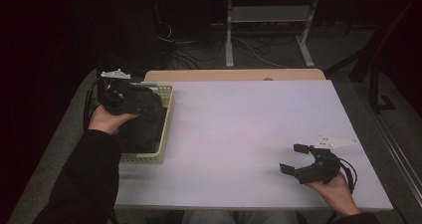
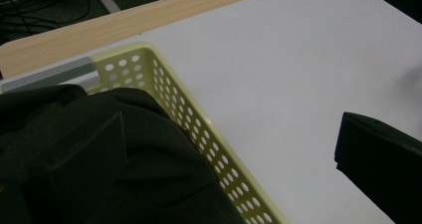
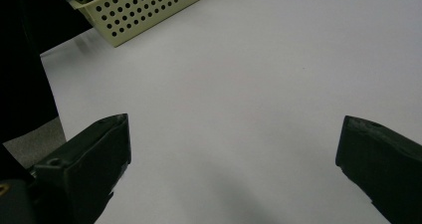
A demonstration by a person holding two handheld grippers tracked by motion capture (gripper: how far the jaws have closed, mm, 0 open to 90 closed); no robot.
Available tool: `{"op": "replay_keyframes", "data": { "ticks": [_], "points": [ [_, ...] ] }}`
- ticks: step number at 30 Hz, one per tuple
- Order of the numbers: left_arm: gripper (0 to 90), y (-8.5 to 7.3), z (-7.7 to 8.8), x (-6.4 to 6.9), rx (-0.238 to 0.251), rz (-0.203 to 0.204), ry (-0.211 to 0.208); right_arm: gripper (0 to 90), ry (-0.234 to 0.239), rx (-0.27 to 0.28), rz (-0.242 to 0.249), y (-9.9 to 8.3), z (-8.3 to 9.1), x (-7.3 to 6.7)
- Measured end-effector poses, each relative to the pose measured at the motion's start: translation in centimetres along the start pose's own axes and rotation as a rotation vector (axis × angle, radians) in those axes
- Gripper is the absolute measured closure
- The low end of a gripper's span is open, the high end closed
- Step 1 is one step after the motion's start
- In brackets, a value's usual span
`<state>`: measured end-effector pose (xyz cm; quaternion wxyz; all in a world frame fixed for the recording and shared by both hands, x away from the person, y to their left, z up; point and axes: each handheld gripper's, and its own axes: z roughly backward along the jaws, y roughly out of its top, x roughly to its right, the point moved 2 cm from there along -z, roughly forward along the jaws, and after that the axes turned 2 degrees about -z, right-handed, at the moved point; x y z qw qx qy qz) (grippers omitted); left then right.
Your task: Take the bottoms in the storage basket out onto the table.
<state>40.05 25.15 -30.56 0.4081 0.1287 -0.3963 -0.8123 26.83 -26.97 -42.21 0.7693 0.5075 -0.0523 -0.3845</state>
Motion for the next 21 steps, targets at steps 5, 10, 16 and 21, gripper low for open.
{"op": "replay_keyframes", "data": {
  "ticks": [5, 10, 16, 21],
  "points": [
    [0.0, 0.0, -0.2, -0.6, -0.008, 0.018, 0.016, 0.5, 0.001, 0.001, 0.000, 0.0, 0.0, 0.0],
    [0.0, -0.2, -0.5, -1.4, -0.016, 0.037, 0.047, 0.5, 0.000, 0.000, 0.000, 0.0, 0.0, 0.1],
    [0.0, -0.3, -1.0, -2.1, -0.021, 0.058, 0.074, 0.5, 0.001, -0.003, 0.001, 0.0, 0.0, 0.0],
    [0.0, -0.5, -1.4, -2.5, -0.036, 0.062, 0.082, 0.5, 0.001, -0.003, 0.001, 0.0, 0.0, 0.1]
  ]
}}
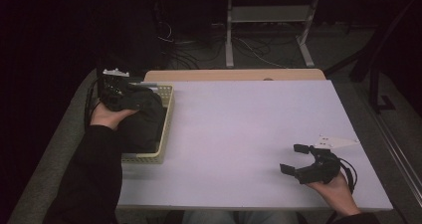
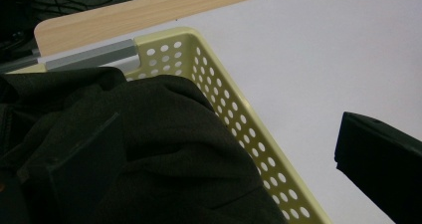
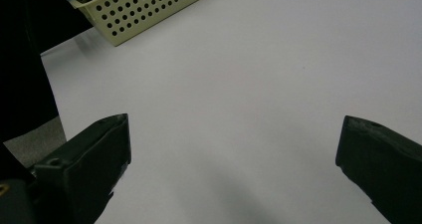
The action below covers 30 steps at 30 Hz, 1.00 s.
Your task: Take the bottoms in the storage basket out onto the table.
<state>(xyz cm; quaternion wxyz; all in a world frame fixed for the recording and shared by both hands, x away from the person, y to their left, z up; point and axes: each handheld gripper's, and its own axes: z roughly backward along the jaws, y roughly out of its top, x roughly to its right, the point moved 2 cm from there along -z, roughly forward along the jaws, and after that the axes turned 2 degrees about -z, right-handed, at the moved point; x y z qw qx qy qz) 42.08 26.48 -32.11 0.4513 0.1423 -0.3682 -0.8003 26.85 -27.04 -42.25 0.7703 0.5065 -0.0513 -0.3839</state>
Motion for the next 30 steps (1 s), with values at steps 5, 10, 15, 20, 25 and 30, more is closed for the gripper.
{"op": "replay_keyframes", "data": {
  "ticks": [5, 10, 15, 20, 25, 30],
  "points": [
    [0.0, -0.3, -0.5, -0.5, -0.016, 0.011, 0.014, 0.5, 0.001, 0.000, -0.001, 0.0, 0.0, 0.0],
    [0.0, -0.8, -1.0, -1.3, -0.047, 0.031, 0.029, 0.5, 0.002, -0.001, 0.000, 0.0, 0.0, 0.0],
    [0.0, -1.2, -1.3, -1.9, -0.064, 0.047, 0.048, 0.5, 0.004, -0.002, -0.001, 0.0, 0.0, 0.0],
    [0.0, -2.0, -1.8, -2.5, -0.107, 0.043, 0.105, 0.5, 0.007, -0.006, 0.003, -0.1, -0.1, 0.0],
    [0.0, -2.6, -2.4, -3.2, -0.144, 0.064, 0.114, 0.5, 0.007, -0.011, 0.001, -0.1, -0.2, 0.0],
    [0.0, -2.7, -3.2, -3.5, -0.171, 0.091, 0.101, 0.5, 0.009, -0.011, -0.001, -0.1, -0.3, 0.0]
  ]
}}
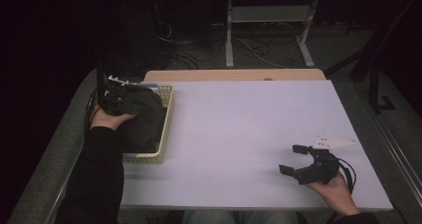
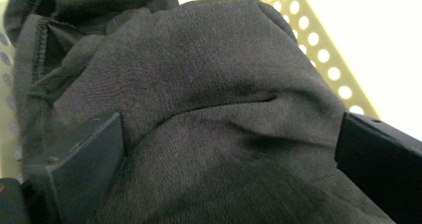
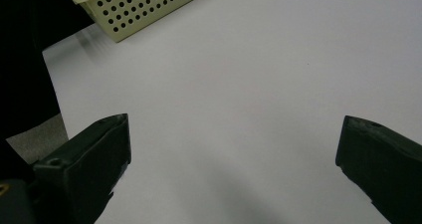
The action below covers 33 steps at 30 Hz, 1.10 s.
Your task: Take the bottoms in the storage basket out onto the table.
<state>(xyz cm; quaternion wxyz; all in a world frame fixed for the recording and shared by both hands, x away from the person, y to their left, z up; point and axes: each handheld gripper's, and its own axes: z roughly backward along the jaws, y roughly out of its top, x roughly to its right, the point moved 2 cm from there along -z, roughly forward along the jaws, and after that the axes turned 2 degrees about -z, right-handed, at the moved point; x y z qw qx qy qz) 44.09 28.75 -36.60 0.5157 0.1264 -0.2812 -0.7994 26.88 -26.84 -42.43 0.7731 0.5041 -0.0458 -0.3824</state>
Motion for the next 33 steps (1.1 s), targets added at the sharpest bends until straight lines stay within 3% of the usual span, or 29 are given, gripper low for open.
{"op": "replay_keyframes", "data": {
  "ticks": [7, 13, 19, 23, 33],
  "points": [
    [0.0, 0.0, -1.1, 0.1, -0.041, -0.003, -0.006, 0.5, 0.004, 0.003, -0.004, 0.0, -0.1, 0.0],
    [0.0, 0.1, -1.6, 0.2, -0.048, 0.057, -0.040, 0.5, 0.005, -0.002, -0.003, 0.0, -0.2, 0.0],
    [0.0, -0.1, -2.6, 0.4, -0.045, 0.073, -0.039, 0.5, 0.005, -0.002, -0.002, 0.0, -0.2, 0.0],
    [0.0, -0.4, -3.1, 0.5, -0.033, 0.067, -0.022, 0.5, 0.005, -0.003, -0.001, 0.0, -0.2, 0.0],
    [0.0, -0.7, -4.3, 0.9, -0.068, 0.056, 0.034, 0.5, 0.006, -0.001, -0.002, 0.0, -0.1, -0.1]
  ]
}}
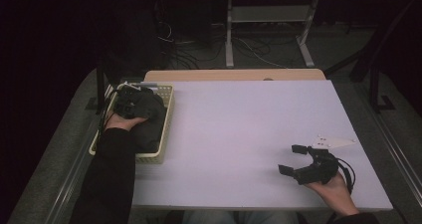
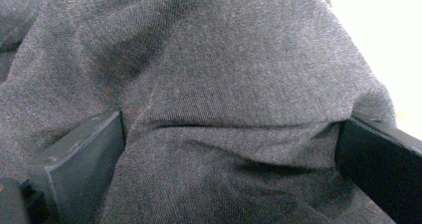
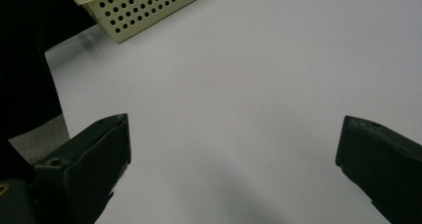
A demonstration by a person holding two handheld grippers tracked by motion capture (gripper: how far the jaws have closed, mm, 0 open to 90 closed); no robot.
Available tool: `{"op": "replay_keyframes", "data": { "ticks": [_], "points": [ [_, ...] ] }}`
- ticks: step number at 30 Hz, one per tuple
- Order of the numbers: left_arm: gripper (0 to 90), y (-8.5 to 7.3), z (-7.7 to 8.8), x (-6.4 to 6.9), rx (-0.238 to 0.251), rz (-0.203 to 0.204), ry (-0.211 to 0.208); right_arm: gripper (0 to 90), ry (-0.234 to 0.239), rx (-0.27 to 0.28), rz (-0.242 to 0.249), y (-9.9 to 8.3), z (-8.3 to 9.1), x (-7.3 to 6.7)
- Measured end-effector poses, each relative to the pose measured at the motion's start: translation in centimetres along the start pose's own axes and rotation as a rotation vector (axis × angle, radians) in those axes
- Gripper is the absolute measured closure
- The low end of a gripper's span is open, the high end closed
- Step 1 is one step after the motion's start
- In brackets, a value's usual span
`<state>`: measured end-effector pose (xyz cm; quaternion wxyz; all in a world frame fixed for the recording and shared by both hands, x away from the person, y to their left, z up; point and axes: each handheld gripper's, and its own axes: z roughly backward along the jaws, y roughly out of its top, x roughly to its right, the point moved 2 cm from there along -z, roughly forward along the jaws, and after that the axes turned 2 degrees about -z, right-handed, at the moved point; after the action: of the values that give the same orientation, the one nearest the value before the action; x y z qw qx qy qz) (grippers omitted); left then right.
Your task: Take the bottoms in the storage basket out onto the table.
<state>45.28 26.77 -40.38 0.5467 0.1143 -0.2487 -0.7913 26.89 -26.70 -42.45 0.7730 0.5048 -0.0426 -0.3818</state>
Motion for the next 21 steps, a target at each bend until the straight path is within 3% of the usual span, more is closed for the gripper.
{"op": "replay_keyframes", "data": {
  "ticks": [4, 13, 21],
  "points": [
    [0.0, -0.02, -0.08, 0.00, -0.011, 0.013, 0.002, 0.5, -0.001, 0.004, 0.002, 0.00, 0.07, 0.04],
    [6.9, -0.29, -0.35, 0.48, -0.017, 0.001, 0.047, 0.5, -0.002, 0.006, 0.003, 0.03, 0.09, 0.02],
    [23.7, -0.65, 0.14, -0.19, -0.010, 0.024, 0.014, 0.5, -0.005, 0.007, 0.003, 0.08, 0.03, -0.05]
  ]
}}
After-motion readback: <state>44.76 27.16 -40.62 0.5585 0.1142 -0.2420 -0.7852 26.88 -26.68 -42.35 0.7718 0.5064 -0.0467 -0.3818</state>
